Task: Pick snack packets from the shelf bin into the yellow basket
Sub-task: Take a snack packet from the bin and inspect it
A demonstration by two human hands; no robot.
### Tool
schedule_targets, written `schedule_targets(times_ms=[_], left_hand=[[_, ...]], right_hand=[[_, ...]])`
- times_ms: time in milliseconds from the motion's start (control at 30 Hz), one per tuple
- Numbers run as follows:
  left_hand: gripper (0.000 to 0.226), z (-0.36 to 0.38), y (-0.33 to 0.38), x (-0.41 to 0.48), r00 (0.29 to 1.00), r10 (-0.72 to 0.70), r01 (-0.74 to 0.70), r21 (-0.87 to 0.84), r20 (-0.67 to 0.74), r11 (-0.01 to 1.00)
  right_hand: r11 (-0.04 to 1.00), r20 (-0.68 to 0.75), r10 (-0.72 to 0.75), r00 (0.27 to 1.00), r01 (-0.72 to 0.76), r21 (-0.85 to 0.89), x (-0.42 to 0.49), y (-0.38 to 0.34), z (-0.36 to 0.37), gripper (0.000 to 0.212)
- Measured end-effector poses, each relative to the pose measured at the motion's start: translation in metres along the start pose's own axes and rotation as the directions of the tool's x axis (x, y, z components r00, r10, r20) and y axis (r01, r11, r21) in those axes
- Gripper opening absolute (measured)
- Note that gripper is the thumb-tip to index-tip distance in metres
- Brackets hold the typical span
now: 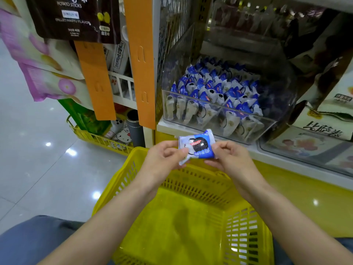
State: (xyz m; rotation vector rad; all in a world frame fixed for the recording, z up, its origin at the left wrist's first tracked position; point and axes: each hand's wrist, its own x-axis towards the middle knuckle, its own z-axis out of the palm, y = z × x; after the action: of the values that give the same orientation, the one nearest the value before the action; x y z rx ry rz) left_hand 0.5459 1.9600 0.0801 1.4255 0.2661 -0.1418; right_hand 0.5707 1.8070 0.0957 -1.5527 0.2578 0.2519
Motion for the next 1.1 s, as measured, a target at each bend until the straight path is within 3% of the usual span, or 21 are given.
schedule_targets(times_ms=[67, 133, 233, 300, 333, 400, 467, 500, 667, 900, 1033, 1100], left_hand=[[0.023, -0.004, 0.000, 0.003, 0.998, 0.034, -0.036, -0.033, -0.056, 0.999], [0.013, -0.006, -0.001, 0.003, 0.992, 0.081, -0.083, -0.019, -0.099, 0.996], [0.016, -0.008, -0.001, 0.005, 0.968, 0.196, -0.177, 0.127, -0.155, 0.976], [0.022, -0.010, -0.001, 0.005, 0.939, 0.324, -0.268, 0.346, -0.114, 0.899], [0.022, -0.010, 0.000, 0.004, 0.927, 0.369, -0.308, 0.431, -0.065, 0.848], [0.018, -0.006, 0.000, -0.001, 0.915, 0.402, -0.366, 0.486, 0.031, 0.794], [0.016, -0.003, -0.001, -0.005, 0.915, 0.397, -0.384, 0.471, 0.076, 0.795], [0.017, -0.002, -0.001, -0.005, 0.917, 0.391, -0.381, 0.458, 0.078, 0.803], [0.019, 0.000, 0.007, -0.005, 0.938, 0.335, -0.344, 0.369, 0.090, 0.864], [0.018, 0.001, 0.005, -0.005, 0.937, 0.320, -0.349, 0.392, 0.139, 0.851], [0.013, -0.002, 0.000, -0.003, 0.899, 0.437, -0.351, 0.559, -0.023, 0.751], [0.017, -0.004, -0.003, -0.002, 0.918, 0.394, -0.299, 0.592, -0.035, 0.749]], right_hand=[[0.995, 0.067, 0.097, 0.993, -0.098, 0.012, -0.002, 0.001, 0.000, 0.009], [0.989, 0.133, 0.115, 0.984, -0.102, -0.103, -0.004, 0.004, 0.001, 0.004], [0.880, 0.209, 0.027, 0.978, 0.075, -0.468, -0.005, 0.009, 0.000, 0.039], [0.806, 0.270, -0.065, 0.961, 0.210, -0.553, -0.007, 0.010, 0.003, 0.061], [0.799, 0.294, -0.123, 0.948, 0.270, -0.537, -0.008, 0.010, 0.005, 0.061], [0.802, 0.299, -0.231, 0.926, 0.355, -0.481, -0.009, 0.009, 0.008, 0.040], [0.798, 0.280, -0.292, 0.915, 0.394, -0.456, -0.010, 0.008, 0.009, 0.010], [0.807, 0.272, -0.295, 0.916, 0.391, -0.442, -0.010, 0.007, 0.009, 0.005], [0.833, 0.280, -0.289, 0.915, 0.385, -0.397, -0.012, 0.002, 0.008, 0.010], [0.755, 0.248, -0.376, 0.893, 0.450, -0.476, -0.013, 0.002, 0.004, 0.011], [0.626, 0.131, -0.572, 0.810, 0.534, -0.568, -0.013, 0.003, 0.001, 0.010], [0.621, 0.104, -0.630, 0.770, 0.580, -0.528, -0.013, 0.001, -0.001, 0.008]])
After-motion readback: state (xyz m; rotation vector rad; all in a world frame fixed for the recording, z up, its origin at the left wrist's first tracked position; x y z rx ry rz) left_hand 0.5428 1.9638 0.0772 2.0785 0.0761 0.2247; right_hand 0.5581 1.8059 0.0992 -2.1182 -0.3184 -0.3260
